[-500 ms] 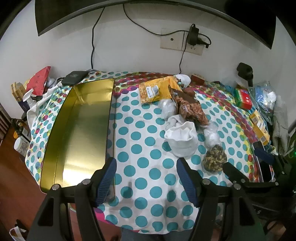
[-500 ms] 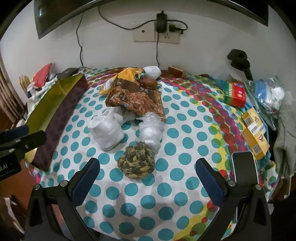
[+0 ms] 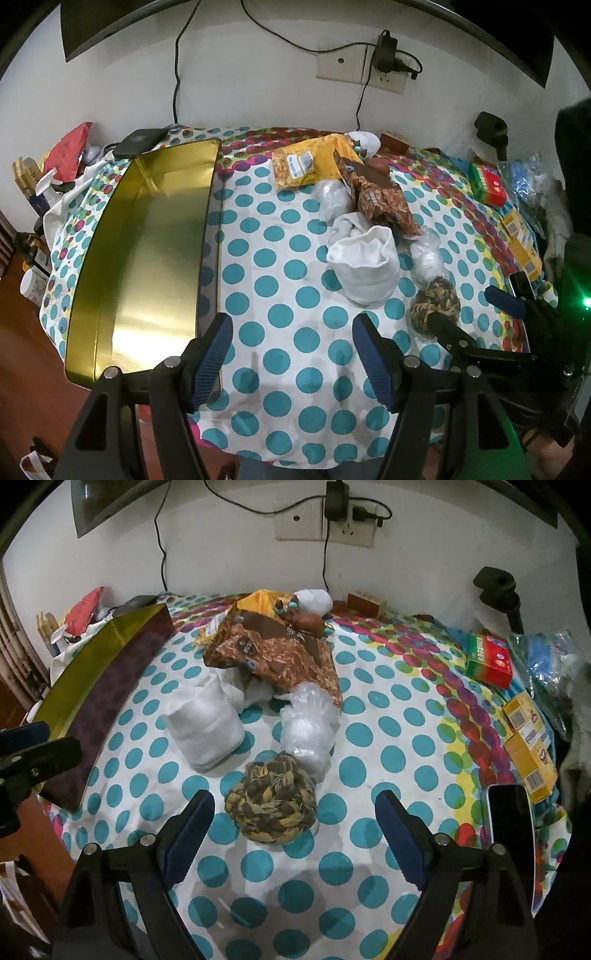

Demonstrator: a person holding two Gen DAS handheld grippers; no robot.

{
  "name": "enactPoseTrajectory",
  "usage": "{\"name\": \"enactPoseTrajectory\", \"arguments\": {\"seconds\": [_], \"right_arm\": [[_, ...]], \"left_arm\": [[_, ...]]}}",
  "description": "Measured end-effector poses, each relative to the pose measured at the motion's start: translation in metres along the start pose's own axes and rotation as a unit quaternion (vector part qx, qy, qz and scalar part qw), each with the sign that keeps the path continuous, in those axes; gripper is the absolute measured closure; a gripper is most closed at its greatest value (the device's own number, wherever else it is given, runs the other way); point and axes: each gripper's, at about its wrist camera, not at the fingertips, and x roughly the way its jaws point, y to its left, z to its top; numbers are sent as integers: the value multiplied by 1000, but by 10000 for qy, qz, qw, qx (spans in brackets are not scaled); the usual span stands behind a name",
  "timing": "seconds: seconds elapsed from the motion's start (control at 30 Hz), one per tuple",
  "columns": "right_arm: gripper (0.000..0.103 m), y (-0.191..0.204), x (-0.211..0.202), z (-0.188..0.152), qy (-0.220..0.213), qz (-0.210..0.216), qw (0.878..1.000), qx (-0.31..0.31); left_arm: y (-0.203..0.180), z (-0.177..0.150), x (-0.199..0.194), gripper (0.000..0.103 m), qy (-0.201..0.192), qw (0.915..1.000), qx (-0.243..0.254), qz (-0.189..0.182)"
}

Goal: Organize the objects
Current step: 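Move left tool to white cloth pouch while right tool reaches braided rope ball, then close right tool on braided rope ball while left tool grasps white cloth pouch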

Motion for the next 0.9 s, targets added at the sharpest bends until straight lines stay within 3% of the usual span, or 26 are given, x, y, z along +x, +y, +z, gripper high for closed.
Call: {"name": "enactPoseTrajectory", "arguments": {"seconds": [0.3, 0.53, 0.6, 0.9], "right_arm": [[16, 8, 15, 0, 104, -37, 9998, -162], [33, 10, 26, -1, 266, 110, 9993, -230], [48, 9, 27, -2, 260, 275, 9991, -191], [49, -1, 23, -5, 177, 434, 9989, -87]], "left_arm": [[-5, 1, 12, 34, 112, 9999, 68, 24], [-9, 1, 21, 34, 188, 9997, 123, 48], [-12, 1, 25, 34, 202, 9997, 155, 33], [-27, 2, 41, 34, 294, 9992, 257, -100]]}}
